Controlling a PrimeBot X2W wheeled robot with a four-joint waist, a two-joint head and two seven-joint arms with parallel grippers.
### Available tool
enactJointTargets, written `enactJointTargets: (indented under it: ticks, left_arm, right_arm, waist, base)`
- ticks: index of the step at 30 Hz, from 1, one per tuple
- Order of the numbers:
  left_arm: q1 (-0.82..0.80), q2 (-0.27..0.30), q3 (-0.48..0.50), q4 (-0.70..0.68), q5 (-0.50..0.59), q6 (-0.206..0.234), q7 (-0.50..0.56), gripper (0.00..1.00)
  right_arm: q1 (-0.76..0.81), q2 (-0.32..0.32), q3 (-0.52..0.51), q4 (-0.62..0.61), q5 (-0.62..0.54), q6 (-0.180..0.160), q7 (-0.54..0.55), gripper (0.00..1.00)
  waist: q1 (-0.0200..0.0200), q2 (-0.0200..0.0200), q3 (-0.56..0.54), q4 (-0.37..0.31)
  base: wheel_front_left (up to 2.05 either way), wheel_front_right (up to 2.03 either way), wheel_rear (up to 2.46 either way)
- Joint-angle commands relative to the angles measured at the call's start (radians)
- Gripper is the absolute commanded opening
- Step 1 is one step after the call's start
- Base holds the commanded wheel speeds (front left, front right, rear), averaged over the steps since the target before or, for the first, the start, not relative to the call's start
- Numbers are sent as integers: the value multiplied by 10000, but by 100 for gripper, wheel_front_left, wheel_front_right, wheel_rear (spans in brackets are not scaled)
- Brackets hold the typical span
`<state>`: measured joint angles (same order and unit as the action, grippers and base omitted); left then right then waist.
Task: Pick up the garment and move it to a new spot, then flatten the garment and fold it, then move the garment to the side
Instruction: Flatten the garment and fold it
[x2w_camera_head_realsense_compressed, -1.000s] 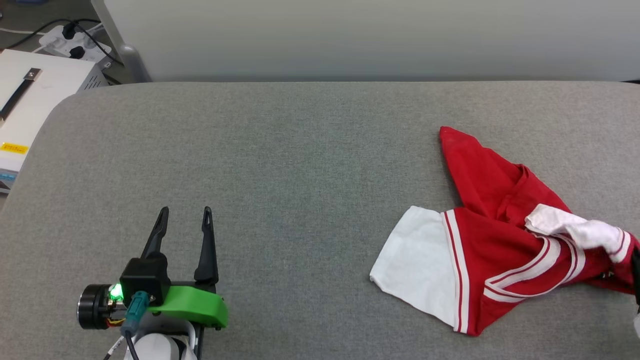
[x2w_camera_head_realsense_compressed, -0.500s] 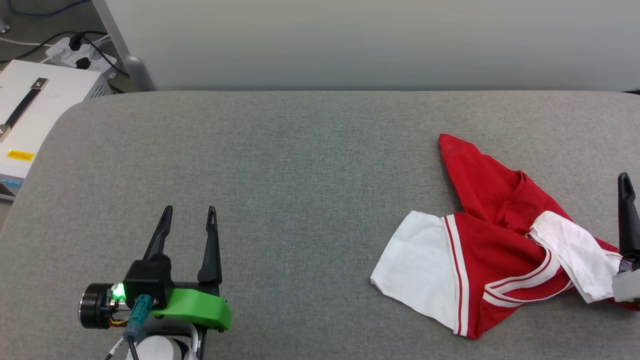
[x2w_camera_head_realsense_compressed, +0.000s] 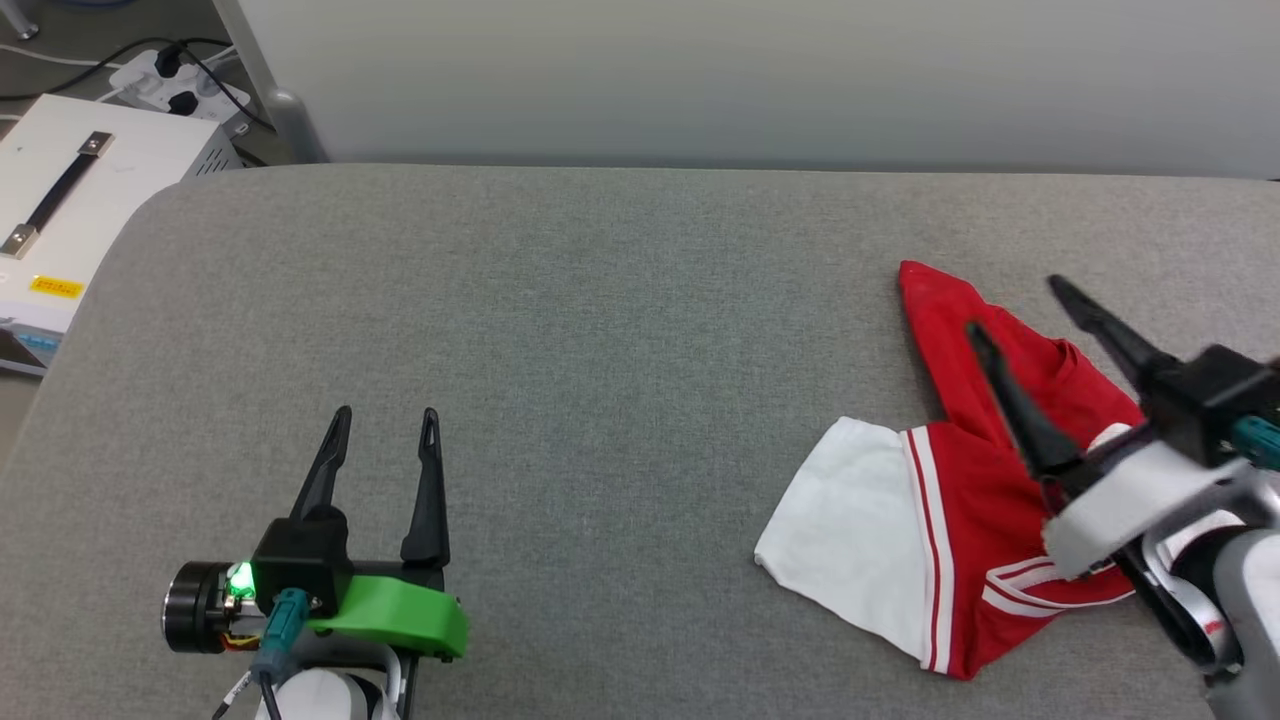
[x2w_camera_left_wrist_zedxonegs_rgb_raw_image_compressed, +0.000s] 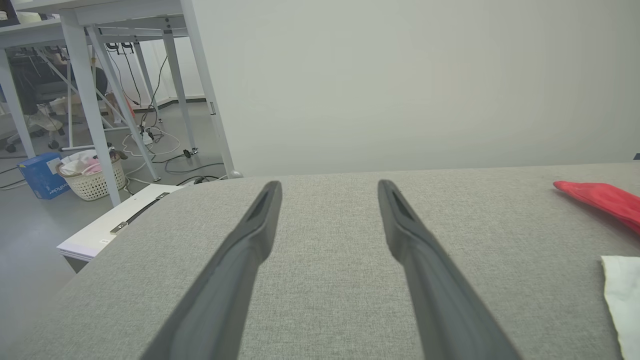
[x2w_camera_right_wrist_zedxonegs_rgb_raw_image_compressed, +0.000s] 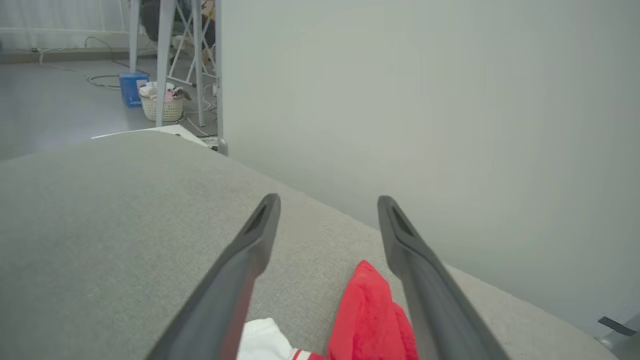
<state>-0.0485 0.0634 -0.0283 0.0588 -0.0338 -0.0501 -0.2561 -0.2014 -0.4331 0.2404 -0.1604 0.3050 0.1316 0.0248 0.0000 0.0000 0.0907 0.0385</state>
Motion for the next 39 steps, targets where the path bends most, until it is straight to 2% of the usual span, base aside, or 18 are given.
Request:
enactJointTargets:
  ticks: [1,7,11,14,17,19,25,29,30,31,32,36,39]
  left_arm:
    - [-34,-36,-13,-33,76,-41,-57,100]
    - [-178,-50,-85,-30,34,-33,-57,100]
    - [-303,-64,-133,-36,-9,-11,-57,100]
    - [-417,-76,-184,-45,-43,18,-57,100]
    - [-549,-88,-237,-59,-91,58,-57,100]
    - [-679,-100,-314,-67,-141,91,-57,100]
    - [-857,-112,-349,-19,-202,158,-57,100]
    - [-874,-116,-306,28,-209,181,-57,100]
    - [-856,-117,-282,39,-208,193,-57,100]
    - [-814,-117,-241,47,-202,211,-57,100]
    - [-786,-118,-216,57,-196,217,-57,100]
    - [-655,-117,-117,111,-145,213,-57,100]
    - [-543,-108,-54,112,-108,197,-57,100]
  right_arm:
    - [-483,-345,623,53,337,-9,505,100]
    - [-2435,-1801,4180,307,2342,-9,3768,100]
    - [-3440,-2090,5853,567,3690,-9,5794,100]
    - [-4068,-2153,6868,870,4091,-9,6740,100]
    - [-4574,-2076,7749,1466,4263,-9,7151,100]
    - [-4875,-1876,8467,2308,4359,-9,7121,100]
    - [-5018,-1432,9568,4135,4341,-9,6613,100]
    - [-4942,-1273,9939,4836,4503,-9,6142,100]
    - [-4937,-1244,9974,4901,4548,-9,5948,50]
    - [-4954,-1217,10001,4944,4594,-9,5657,18]
    - [-4994,-1217,10001,4966,4605,-9,5349,0]
    - [-5110,-1206,9558,4985,4748,-9,3813,0]
    - [-5095,-1289,8831,4867,4756,-9,2714,0]
  waist:
    - [0,0,97,62]
    - [0,0,403,257]
    - [0,0,666,392]
    - [0,0,878,511]
    - [0,0,1119,637]
    - [0,0,1359,761]
    - [0,0,1626,909]
    - [0,0,1604,917]
    - [0,0,1561,885]
    - [0,0,1504,832]
    - [0,0,1454,799]
    - [0,0,1138,571]
    - [0,0,867,376]
  base:
    - [0,0,0]
    - [0,0,0]
    - [0,0,0]
    - [0,0,0]
    - [0,0,0]
    - [0,0,0]
    - [0,0,0]
    - [0,0,0]
    - [0,0,0]
    - [0,0,0]
    - [0,0,0]
    - [0,0,0]
    - [0,0,0]
